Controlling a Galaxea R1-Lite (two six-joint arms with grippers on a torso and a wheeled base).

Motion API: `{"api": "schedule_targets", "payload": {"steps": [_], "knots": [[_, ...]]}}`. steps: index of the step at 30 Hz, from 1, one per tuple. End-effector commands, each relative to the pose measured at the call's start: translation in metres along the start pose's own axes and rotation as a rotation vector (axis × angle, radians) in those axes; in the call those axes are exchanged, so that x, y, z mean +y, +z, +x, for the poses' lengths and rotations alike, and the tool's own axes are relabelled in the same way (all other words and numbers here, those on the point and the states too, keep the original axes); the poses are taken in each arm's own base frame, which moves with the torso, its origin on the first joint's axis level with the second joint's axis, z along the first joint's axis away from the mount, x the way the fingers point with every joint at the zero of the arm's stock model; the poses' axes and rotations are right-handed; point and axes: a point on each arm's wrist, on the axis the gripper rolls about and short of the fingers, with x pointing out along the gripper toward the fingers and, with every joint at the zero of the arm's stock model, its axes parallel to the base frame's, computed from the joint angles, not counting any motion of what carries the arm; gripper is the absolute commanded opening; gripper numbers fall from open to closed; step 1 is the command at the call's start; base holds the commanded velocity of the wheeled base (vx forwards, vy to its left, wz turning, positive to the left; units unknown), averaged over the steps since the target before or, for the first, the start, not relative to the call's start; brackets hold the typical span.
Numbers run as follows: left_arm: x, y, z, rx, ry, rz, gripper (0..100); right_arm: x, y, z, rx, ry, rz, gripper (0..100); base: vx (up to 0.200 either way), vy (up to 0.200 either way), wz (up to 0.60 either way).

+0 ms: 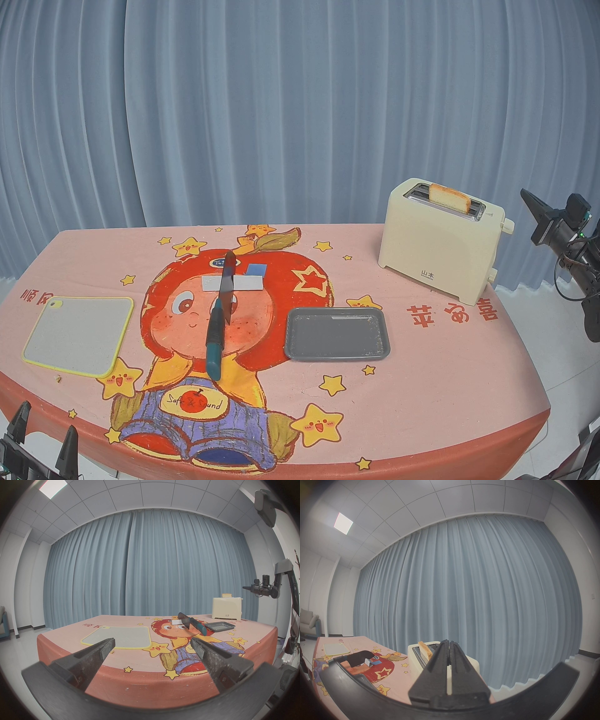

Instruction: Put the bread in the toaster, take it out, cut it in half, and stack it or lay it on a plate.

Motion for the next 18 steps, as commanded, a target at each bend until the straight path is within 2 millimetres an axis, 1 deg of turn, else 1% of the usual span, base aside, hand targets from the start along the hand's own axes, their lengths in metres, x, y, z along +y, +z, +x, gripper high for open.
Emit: {"api": "schedule_targets", "payload": {"steps": [1, 10, 14, 18], "knots": [[0.000, -0.005, 0.000, 0.001, 0.001, 0.000, 100, -0.001, -0.009, 0.002, 0.026, -0.001, 0.008, 0, 0.000, 0.000, 0.00], [0.000, -0.005, 0.000, 0.001, 0.001, 0.000, 100, -0.005, -0.018, 0.005, 0.055, -0.007, 0.014, 0, 0.000, 0.000, 0.00], [0.000, -0.005, 0.000, 0.001, 0.001, 0.000, 100, -0.013, -0.030, 0.008, 0.082, -0.023, 0.017, 0, 0.000, 0.000, 0.00], [0.000, -0.005, 0.000, 0.001, 0.001, 0.000, 100, -0.022, -0.037, 0.010, 0.062, -0.025, 0.006, 0, 0.000, 0.000, 0.00]]}}
